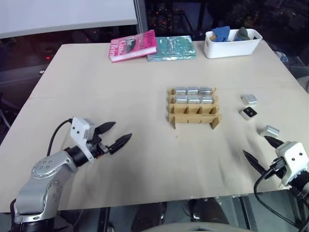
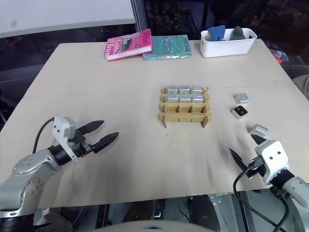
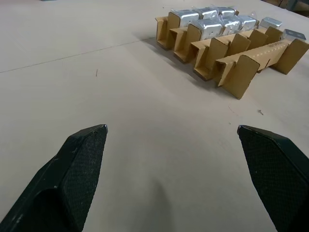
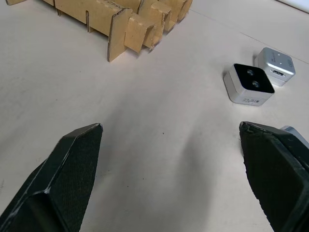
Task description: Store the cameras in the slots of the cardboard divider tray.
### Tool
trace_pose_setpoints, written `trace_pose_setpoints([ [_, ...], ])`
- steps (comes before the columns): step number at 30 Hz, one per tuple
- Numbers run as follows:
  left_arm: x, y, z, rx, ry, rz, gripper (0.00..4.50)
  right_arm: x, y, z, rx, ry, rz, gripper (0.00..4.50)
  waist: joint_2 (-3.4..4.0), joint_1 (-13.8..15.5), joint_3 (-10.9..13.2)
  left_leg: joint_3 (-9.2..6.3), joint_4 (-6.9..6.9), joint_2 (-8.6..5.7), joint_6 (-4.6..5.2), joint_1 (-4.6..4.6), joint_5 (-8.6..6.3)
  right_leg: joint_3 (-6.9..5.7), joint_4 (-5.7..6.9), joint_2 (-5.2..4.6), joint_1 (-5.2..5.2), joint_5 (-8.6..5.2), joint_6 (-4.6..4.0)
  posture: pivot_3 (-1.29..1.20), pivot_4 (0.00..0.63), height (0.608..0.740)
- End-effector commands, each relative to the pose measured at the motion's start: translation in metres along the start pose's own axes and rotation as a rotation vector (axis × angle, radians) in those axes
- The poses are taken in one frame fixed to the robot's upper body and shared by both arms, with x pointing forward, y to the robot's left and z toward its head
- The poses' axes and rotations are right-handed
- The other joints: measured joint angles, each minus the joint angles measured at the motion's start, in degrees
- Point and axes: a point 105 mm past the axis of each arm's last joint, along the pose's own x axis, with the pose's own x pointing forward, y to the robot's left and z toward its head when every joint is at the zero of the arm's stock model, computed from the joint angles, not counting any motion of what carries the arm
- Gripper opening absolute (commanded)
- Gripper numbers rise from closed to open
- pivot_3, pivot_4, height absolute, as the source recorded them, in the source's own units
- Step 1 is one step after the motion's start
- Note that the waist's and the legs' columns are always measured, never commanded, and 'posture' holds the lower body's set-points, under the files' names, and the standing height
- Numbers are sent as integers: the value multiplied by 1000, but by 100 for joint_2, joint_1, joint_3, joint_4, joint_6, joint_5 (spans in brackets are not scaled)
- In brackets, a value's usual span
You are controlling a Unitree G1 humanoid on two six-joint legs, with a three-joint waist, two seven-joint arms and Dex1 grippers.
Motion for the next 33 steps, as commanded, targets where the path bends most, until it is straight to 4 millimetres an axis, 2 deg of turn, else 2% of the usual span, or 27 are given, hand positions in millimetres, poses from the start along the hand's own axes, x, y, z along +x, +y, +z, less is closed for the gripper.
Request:
trace_pose_setpoints([
  [1, 4, -10, 25, 49, -92, -34, 4480, -1, -8, 9, -73, 10, 21, 4500, 1, 0, 1, 0, 0, 0, 0, 0, 0, 0, 0, 0, 0, 0, 0, 0, 150, 740],
  [4, 11, -20, 55, 43, -222, -105, 4480, -2, -22, 14, -115, 73, 71, 4500, -5, 10, 0, 1, 10, -3, 1, -5, 0, 0, -1, -2, 1, 0, 0, 0, 150, 740],
  [8, 13, -45, 76, 11, -267, -277, 4480, -9, -54, 20, -144, 150, 81, 4500, 1, 4, 0, -1, 17, -2, 1, -6, 0, -6, 3, 2, 3, 1, 1, 0, 150, 740],
  [12, 7, -77, 86, 19, -243, -507, 4480, -10, -79, 23, -158, 223, 92, 4500, 1, -12, 1, 2, 16, -1, 4, -7, -1, -4, 1, 6, 3, 1, 1, 0, 150, 740],
  [16, 1, -96, 86, 70, -185, -676, 4480, -2, -104, 19, -164, 312, 79, 4500, 4, -12, 2, 6, 15, 1, 4, -6, -1, -4, 0, 11, 3, 1, 0, 0, 150, 740],
  [20, 0, -105, 84, 107, -162, -747, 4480, 8, -105, 17, -141, 347, 144, 4500, 4, -9, 3, 7, 16, 1, 5, -2, 0, -4, 0, 15, 7, 1, 0, 0, 150, 740],
  [27, -1, -105, 82, 121, -162, -745, 4480, 21, -101, 9, -116, 410, 209, 4500, 6, -8, 5, 6, 17, 1, 6, -6, -1, -4, -1, 14, 6, 1, 1, 0, 150, 740],
  [30, -2, -105, 81, 124, -161, -740, 4500, 23, -102, 6, -111, 429, 213, 3635, 7, -5, 5, 5, 17, 1, 6, -6, -1, -4, -1, 13, 6, 1, 1, 0, 150, 740],
  [32, -2, -105, 80, 125, -159, -738, 4500, 24, -103, 3, -109, 442, 221, 2534, 7, -3, 5, 5, 17, 1, 6, -6, -1, -4, -1, 13, 6, 1, 1, 0, 150, 740],
  [33, -3, -105, 80, 125, -158, -738, 4500, 24, -102, 1, -107, 451, 226, 2382, 7, -3, 5, 4, 17, 1, 6, -6, -1, -4, -1, 13, 6, 1, 1, 0, 150, 740],
])
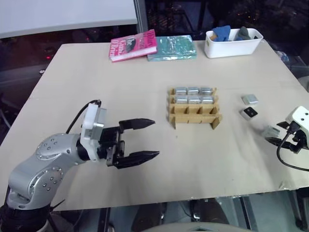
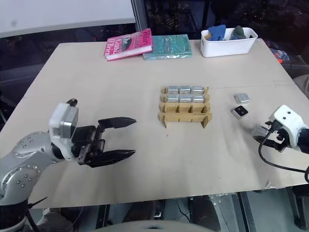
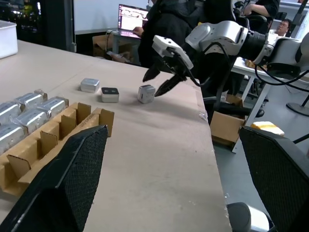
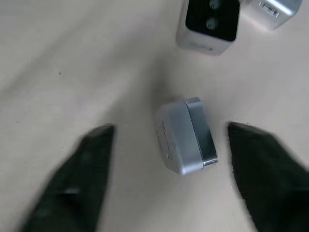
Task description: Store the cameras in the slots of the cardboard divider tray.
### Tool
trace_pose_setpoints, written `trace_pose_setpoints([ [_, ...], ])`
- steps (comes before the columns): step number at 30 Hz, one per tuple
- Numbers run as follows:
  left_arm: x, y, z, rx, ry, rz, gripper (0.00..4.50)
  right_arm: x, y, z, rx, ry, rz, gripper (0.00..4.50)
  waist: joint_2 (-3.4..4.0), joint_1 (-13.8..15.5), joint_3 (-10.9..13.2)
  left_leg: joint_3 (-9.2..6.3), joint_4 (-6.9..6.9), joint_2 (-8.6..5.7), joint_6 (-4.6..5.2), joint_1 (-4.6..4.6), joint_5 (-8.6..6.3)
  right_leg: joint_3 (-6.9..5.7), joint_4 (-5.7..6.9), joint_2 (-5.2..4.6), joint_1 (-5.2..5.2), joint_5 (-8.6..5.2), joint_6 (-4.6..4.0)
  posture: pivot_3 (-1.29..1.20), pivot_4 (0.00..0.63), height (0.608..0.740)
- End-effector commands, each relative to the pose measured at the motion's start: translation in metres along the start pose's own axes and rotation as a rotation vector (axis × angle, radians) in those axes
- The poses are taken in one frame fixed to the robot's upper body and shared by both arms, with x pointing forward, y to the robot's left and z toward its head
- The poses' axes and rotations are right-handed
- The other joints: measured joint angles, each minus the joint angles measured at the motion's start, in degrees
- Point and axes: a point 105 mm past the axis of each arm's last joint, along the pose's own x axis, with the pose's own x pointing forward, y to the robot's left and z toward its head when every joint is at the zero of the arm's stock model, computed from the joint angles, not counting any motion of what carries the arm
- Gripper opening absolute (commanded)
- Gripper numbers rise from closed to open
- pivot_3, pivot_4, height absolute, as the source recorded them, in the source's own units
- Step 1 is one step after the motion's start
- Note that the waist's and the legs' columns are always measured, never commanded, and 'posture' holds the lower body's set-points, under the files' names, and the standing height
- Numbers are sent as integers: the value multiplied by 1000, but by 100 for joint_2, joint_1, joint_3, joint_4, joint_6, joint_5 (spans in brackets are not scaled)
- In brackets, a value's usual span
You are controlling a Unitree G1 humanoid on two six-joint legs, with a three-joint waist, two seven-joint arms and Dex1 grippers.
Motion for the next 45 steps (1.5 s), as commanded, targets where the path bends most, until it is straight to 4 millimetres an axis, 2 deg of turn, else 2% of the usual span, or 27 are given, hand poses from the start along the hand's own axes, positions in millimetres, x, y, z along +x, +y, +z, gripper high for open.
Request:
trace_pose_setpoints([
  [1, 1, -7, 7, 57, 2, -22, 4500, -2, -5, 1, -22, 24, -1, 1833, 0, -2, 0, 0, 0, 0, 0, -1, 0, 0, 0, 0, 0, 0, 0, 0, 150, 740],
  [3, 0, -7, 7, 58, 3, -20, 4500, 0, -5, 0, -27, 25, 1, 836, -1, -3, -1, 0, 0, 0, 0, 0, 0, 0, 0, -1, 0, 0, 0, 0, 150, 740],
  [4, 0, -7, 7, 58, 4, -18, 4500, 1, -5, 0, -31, 25, 1, 493, -1, -3, -1, -1, 0, 1, 0, 0, 0, 0, 0, 0, 0, 0, 0, 0, 150, 740],
  [13, -3, -5, 4, 56, 2, -3, 4500, -3, -12, 7, -74, 14, -28, 496, -1, -6, -1, 2, 1, 1, 0, 1, 0, 2, 0, -1, 0, 0, 0, 0, 150, 740],
  [14, -3, -5, 4, 56, 2, -5, 4500, -3, -11, 8, -69, 14, -22, 1543, -1, -5, -1, 2, 1, 1, -1, 1, 0, 1, 0, -2, 0, 0, 0, 0, 150, 740],
  [17, -3, -4, 3, 58, 1, -9, 4500, -3, -9, 6, -55, 22, -22, 2843, 0, -4, 0, 1, 1, 1, -1, 1, 0, 1, 1, -1, 0, 0, 0, 0, 150, 740],
  [24, -4, -3, 2, 64, 5, -14, 4500, 3, -11, 0, -28, 34, -35, 2843, 0, -3, 0, 1, 1, 1, -1, 0, 0, 1, 0, -2, 0, 0, 0, 0, 150, 740],
  [27, -4, -2, 2, 67, 7, -11, 4500, 6, -10, -1, -27, 35, -19, 1992, 1, -4, 0, 1, 1, 1, -1, 0, 0, 1, 0, -2, 0, 0, 0, 0, 150, 740],
  [29, -4, -2, 1, 66, 9, -9, 4500, 7, -9, -1, -31, 34, -15, 1050, 1, -4, 0, 1, 1, 1, 0, 0, 0, 0, 0, -1, 0, 0, 0, 0, 150, 740],
  [30, -4, -1, 1, 66, 9, -8, 4500, 7, -9, -1, -35, 35, -14, 724, 1, -4, 0, 1, 1, 1, -1, 0, 0, 1, 0, -1, 0, 0, 0, 0, 150, 740],
  [32, -2, 0, 1, 64, 11, -3, 4500, 7, -8, 1, -80, 37, -15, 728, 1, -4, 0, 2, 1, 1, 0, 0, 0, 1, 0, -2, 0, 0, 0, 0, 150, 740],
  [35, -1, 4, 0, 68, 15, 10, 4500, 6, 1, 22, -158, -30, 14, 728, 3, -4, 2, 1, 1, 1, -1, 0, 0, 1, 0, -2, -1, 0, 0, 0, 150, 740],
  [37, 1, 6, -1, 76, 23, 10, 4500, 6, 17, 54, -237, -140, 63, 728, 8, -18, 4, 1, 1, 1, -1, 0, 0, 1, 2, -1, -2, 0, 0, 0, 150, 740],
  [39, 8, 9, 0, 87, 24, -9, 4500, 5, 56, 113, -338, -340, 171, 728, 14, -64, 8, 2, 1, 4, -1, 1, 0, 2, 3, 2, -3, 0, 0, 0, 150, 740],
  [41, 17, 12, 2, 113, 23, -33, 4500, 1, 96, 154, -383, -497, 292, 728, 17, -95, 10, 2, 1, 6, -1, 0, 0, 4, 7, 6, -6, 1, 1, 0, 150, 740],
  [45, 26, 18, 3, 162, 32, -54, 4500, -2, 138, 185, -423, -625, 413, 728, -1, -18, 3, -17, 1, 2, -1, -9, 0, -15, 1, 4, -5, 1, 2, 0, 150, 740],
])
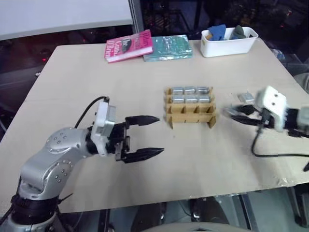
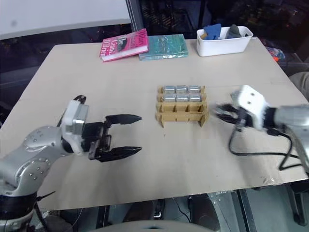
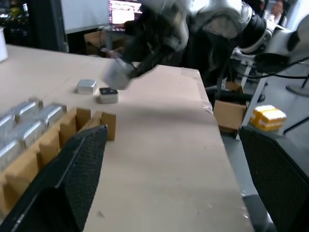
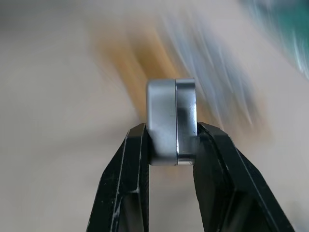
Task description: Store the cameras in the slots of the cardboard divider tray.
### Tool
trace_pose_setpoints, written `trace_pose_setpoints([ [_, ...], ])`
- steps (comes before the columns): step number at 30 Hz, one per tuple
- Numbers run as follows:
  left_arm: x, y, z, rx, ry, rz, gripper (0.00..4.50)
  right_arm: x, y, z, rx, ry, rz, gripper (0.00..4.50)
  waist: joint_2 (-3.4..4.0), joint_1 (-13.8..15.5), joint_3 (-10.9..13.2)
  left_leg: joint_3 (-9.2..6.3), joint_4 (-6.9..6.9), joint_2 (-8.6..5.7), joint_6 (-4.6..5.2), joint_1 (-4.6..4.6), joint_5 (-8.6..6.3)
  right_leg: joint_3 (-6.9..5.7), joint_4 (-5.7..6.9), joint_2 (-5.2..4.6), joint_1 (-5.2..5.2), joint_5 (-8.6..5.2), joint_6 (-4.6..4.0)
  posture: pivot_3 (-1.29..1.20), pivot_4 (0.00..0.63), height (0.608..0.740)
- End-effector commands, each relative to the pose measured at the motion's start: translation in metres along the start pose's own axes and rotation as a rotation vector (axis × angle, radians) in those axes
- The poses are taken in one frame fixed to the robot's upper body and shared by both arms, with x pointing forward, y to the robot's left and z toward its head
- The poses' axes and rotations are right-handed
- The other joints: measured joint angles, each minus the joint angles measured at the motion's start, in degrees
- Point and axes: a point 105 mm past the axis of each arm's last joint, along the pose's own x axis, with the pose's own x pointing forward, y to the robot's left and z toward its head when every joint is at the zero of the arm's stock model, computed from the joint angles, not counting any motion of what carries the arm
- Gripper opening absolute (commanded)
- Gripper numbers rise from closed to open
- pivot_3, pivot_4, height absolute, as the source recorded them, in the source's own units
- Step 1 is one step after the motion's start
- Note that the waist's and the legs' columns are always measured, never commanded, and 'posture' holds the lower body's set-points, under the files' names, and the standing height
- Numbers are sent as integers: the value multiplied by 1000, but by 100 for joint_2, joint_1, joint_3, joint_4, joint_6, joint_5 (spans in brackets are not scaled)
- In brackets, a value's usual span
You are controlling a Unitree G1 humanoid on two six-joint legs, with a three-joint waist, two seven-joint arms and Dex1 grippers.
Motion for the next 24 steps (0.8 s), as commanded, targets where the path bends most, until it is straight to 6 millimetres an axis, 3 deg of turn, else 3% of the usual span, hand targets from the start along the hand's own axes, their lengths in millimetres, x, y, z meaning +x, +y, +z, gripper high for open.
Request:
trace_pose_setpoints([
  [1, 2, 5, 1, 46, 8, 2, 4500, 12, 13, 19, 5, -71, 51, 728, -7, 60, -2, -1, 0, -1, -1, -5, 0, -2, -6, -1, 0, 0, 0, 0, 150, 740],
  [6, 3, 11, 6, 69, 9, -1, 4500, 22, 22, 37, -4, -138, 123, 728, -9, 63, 0, -4, 6, -21, -11, -31, 6, -7, -20, -24, -13, 0, 2, 0, 150, 740],
  [21, 16, 15, 13, 141, 7, -28, 4500, 35, 35, 50, -35, -187, 219, 728, -8, 46, 0, -1, 5, -17, -12, -24, 7, -5, -7, -18, -15, 0, 2, 0, 150, 740],
  [24, 18, 14, 13, 141, 9, -42, 3817, 36, 35, 52, -40, -192, 223, 728, -8, 47, 0, -1, 5, -17, -12, -25, 7, -5, -7, -18, -15, 0, 2, 0, 150, 740],
])
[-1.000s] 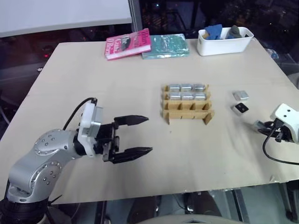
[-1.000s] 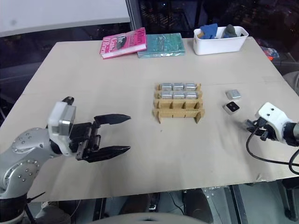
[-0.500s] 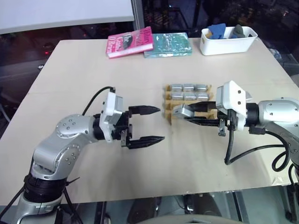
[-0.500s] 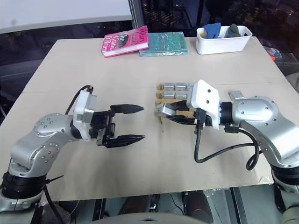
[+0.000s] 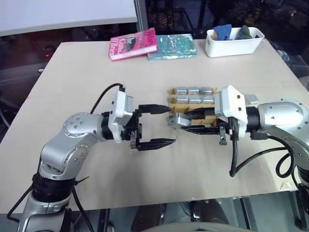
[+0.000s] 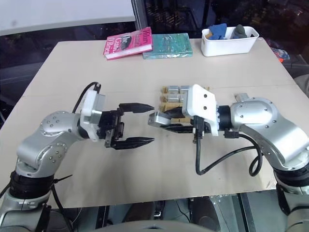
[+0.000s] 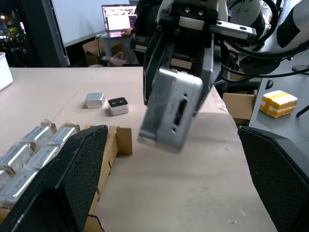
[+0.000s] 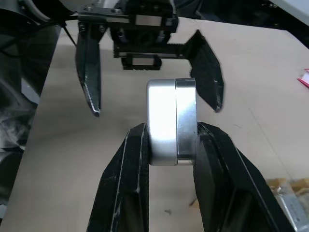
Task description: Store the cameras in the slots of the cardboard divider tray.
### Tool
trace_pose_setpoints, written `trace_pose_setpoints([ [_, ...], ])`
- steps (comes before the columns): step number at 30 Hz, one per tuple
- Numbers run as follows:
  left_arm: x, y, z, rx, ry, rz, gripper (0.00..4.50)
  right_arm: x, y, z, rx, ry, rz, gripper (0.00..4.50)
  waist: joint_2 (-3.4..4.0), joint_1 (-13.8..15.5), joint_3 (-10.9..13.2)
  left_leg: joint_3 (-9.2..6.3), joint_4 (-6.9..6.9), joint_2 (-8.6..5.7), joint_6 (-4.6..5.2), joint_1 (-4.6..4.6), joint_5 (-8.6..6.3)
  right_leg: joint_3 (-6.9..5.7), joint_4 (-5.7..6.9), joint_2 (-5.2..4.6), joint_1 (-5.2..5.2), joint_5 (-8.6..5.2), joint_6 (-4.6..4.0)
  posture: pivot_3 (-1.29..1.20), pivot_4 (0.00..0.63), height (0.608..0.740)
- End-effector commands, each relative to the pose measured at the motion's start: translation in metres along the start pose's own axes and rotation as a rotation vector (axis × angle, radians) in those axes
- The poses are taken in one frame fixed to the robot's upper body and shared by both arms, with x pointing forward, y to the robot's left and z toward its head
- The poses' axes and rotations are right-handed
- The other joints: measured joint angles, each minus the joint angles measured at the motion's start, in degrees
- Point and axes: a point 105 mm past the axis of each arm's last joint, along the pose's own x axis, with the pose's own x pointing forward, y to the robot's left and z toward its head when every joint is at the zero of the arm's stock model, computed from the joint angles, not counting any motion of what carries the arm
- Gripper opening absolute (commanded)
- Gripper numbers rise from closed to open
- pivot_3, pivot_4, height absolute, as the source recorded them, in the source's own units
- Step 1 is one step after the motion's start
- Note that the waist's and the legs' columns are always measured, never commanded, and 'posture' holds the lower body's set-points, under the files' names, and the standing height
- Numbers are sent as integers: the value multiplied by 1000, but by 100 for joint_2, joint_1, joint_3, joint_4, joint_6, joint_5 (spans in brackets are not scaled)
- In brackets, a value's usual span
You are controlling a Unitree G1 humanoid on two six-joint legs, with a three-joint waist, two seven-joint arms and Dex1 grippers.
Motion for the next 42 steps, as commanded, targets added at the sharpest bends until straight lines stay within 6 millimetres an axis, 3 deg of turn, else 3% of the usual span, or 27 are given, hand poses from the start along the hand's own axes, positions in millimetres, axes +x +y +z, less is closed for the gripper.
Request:
trace_pose_setpoints([
  [1, 3, -1, 5, 29, -9, -21, 3393, 1, 2, 14, -63, -34, 9, 728, 0, 1, 0, 0, 0, 0, 0, 0, 0, 0, 0, 0, 0, 0, 0, 0, 150, 740],
  [3, 4, -2, 6, 28, -13, -33, 2379, 2, 3, 15, -63, -38, 13, 728, 0, 2, 0, 0, 0, 0, 0, 0, 0, 0, 0, 0, 0, 0, 0, 0, 150, 740],
  [7, 3, -2, 6, 31, -12, -47, 848, 3, 5, 16, -59, -45, 22, 728, 0, -1, 0, 0, 0, 0, 0, 0, 0, -1, 0, 1, 0, 0, 0, 0, 150, 740],
  [9, 3, -1, 7, 32, -16, -51, 842, 3, 6, 17, -41, -52, 36, 728, 0, 0, 0, 0, 0, 0, 0, 0, 0, -1, 0, 1, 0, 0, 0, 0, 150, 740],
  [15, -1, 9, 9, 22, -16, -28, 753, -3, -5, 11, -23, -42, -86, 3712, 0, 1, 0, -1, 3, 0, 0, 0, 0, -2, 2, 1, 0, 0, 0, 0, 150, 740],
  [16, -1, 13, 8, 18, -5, -11, 753, -7, -5, 8, -9, -32, -101, 3965, 0, 7, 0, 0, 3, 0, 0, 0, 0, -1, 2, 1, 0, 0, 0, 0, 150, 740],
  [21, -8, 62, -9, -35, 125, 145, 753, -38, -4, -23, 75, 19, -366, 3965, -7, 104, -4, -14, 5, -5, 0, -5, 0, -15, 0, 0, 5, 0, 1, 0, 150, 740],
  [23, -5, 78, -15, -46, 167, 132, 753, -51, -2, -25, 89, -45, -472, 3965, -9, 148, -4, -22, 12, -8, 1, -9, 0, -27, -1, 14, 9, -1, 2, 0, 150, 740],
  [29, 23, 113, -35, 38, 274, 19, 753, -73, 24, -42, 136, 34, -659, 3965, -5, 38, -1, 5, 47, -13, 24, -6, -12, -22, 23, 29, 9, -3, 9, 0, 150, 740],
  [33, 40, 124, -48, 71, 341, -47, 753, -77, 37, -45, 171, 55, -735, 3965, -6, -68, 1, 6, 49, -11, 33, -8, -18, -19, 27, 35, 7, -4, 11, 0, 150, 740],
  [42, 46, 126, -73, 90, 434, -119, 753, -81, 40, -43, 182, 48, -784, 3965, -14, -123, 3, 7, 53, -10, 44, -5, -24, -16, 33, 35, 7, -6, 14, 0, 150, 740],
])
